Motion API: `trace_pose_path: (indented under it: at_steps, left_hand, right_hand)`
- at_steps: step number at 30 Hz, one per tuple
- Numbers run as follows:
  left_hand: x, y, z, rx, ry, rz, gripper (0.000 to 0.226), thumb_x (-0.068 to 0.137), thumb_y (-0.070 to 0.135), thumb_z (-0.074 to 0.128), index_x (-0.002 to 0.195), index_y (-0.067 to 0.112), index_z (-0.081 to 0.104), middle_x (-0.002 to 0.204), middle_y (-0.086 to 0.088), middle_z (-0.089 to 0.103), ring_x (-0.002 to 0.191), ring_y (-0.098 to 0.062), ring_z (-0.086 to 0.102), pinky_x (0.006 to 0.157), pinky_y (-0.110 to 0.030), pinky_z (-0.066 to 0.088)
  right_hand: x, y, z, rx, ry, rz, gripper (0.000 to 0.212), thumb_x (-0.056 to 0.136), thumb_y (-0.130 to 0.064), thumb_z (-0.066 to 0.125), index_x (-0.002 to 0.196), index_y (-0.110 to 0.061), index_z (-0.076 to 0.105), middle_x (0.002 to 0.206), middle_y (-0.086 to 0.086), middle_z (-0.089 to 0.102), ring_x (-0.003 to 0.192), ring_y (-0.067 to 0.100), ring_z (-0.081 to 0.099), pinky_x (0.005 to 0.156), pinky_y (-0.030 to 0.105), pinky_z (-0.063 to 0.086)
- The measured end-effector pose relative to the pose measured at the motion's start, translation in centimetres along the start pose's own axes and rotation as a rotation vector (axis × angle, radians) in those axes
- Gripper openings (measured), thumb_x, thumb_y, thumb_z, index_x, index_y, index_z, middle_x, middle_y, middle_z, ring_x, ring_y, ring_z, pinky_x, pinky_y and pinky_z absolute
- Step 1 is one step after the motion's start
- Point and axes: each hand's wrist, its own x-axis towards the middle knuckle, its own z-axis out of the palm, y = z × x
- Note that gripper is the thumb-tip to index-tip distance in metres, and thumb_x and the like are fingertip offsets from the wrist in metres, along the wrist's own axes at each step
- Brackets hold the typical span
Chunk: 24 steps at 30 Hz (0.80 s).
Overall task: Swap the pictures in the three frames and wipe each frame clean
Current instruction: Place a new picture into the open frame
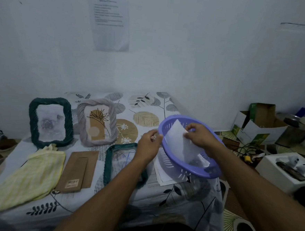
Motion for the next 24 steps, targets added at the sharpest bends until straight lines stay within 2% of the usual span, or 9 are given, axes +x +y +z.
trace_pose_path:
  at_steps: [3,6,9,11,14,15,17,19,24]
  left_hand:
    - [0.1,0.4,-1.4,-0.145,0.004,-0.11,0.033,0.096,0.027,0.052,0.126,0.013,0.055,0.116,-0.009,0.065,0.1,-0.02,0.061,0.093,-0.039,0.052]
    - [-0.2,1.1,-3.4,-0.339,-0.021,-0.163,0.03,0.094,0.014,0.056,0.124,0.012,0.052,0.096,-0.008,0.068,0.082,-0.02,0.064,0.069,-0.031,0.055]
    - [-0.4,0.8,-6.4,-0.36,0.047,-0.136,0.032,0.091,0.005,0.061,0.122,0.007,0.053,0.099,-0.009,0.066,0.089,-0.025,0.065,0.071,-0.035,0.057]
    - [-0.6,0.1,-8.4,-0.315,0.141,-0.106,0.034,0.087,0.0,0.063,0.119,0.006,0.054,0.097,-0.008,0.066,0.092,-0.025,0.065,0.073,-0.036,0.058]
    - [-1.2,-1.5,-10.5,-0.078,0.204,-0.053,0.033,0.083,-0.001,0.068,0.11,0.014,0.054,0.088,0.0,0.06,0.08,-0.012,0.059,0.069,-0.029,0.055]
    - [-1.5,-2.2,-11.0,0.004,0.202,-0.038,0.034,0.082,0.0,0.069,0.107,0.016,0.053,0.084,0.001,0.057,0.077,-0.012,0.057,0.07,-0.031,0.055]
    - [-1.9,-3.9,-11.4,0.19,0.193,-0.013,0.035,0.079,0.006,0.073,0.109,0.016,0.057,0.083,0.003,0.057,0.077,-0.014,0.057,0.078,-0.037,0.055]
    - [-2.4,-5.6,-11.7,0.351,0.178,0.024,0.039,0.078,0.012,0.075,0.115,0.011,0.062,0.086,0.003,0.06,0.08,-0.015,0.058,0.08,-0.033,0.053]
    - [-2.4,-7.8,-12.0,0.487,0.181,0.063,0.033,0.079,0.017,0.074,0.11,0.011,0.067,0.088,0.003,0.063,0.082,-0.018,0.06,0.079,-0.033,0.052]
  right_hand:
    - [-1.1,-2.6,0.7,0.271,-0.018,-0.003,0.013,0.089,-0.007,0.061,0.094,-0.019,0.059,0.091,0.011,0.062,0.069,0.023,0.055,0.058,0.028,0.043]
    - [-2.5,-5.4,2.3,0.464,-0.068,0.0,0.029,0.088,0.001,0.059,0.11,-0.017,0.057,0.091,0.007,0.063,0.076,0.024,0.057,0.061,0.031,0.046]
    - [-3.1,-6.6,4.7,0.524,-0.088,-0.023,0.042,0.085,0.008,0.058,0.118,-0.018,0.05,0.093,0.009,0.064,0.084,0.028,0.06,0.07,0.041,0.05]
    - [-3.3,-6.5,6.7,0.418,-0.055,-0.071,0.043,0.084,0.005,0.061,0.114,-0.022,0.049,0.099,0.01,0.064,0.09,0.03,0.062,0.074,0.042,0.053]
    - [-3.7,-5.6,10.1,0.128,-0.031,-0.173,0.036,0.085,-0.005,0.066,0.115,-0.021,0.056,0.107,0.0,0.059,0.097,0.021,0.058,0.078,0.031,0.048]
    - [-4.0,-5.2,11.4,0.043,-0.05,-0.193,0.035,0.086,-0.008,0.066,0.118,-0.019,0.057,0.11,-0.002,0.057,0.1,0.018,0.056,0.083,0.029,0.047]
    - [-4.5,-4.1,13.9,-0.08,-0.086,-0.211,0.038,0.089,-0.015,0.064,0.126,-0.019,0.055,0.124,0.001,0.055,0.11,0.019,0.054,0.095,0.032,0.046]
    - [-5.0,-3.0,15.7,-0.197,-0.098,-0.246,0.04,0.09,-0.022,0.062,0.129,-0.02,0.054,0.134,0.005,0.051,0.12,0.022,0.05,0.103,0.035,0.042]
    - [-4.5,-1.8,17.1,-0.322,-0.053,-0.327,0.039,0.089,-0.031,0.059,0.127,-0.022,0.058,0.13,0.003,0.057,0.122,0.024,0.045,0.104,0.04,0.038]
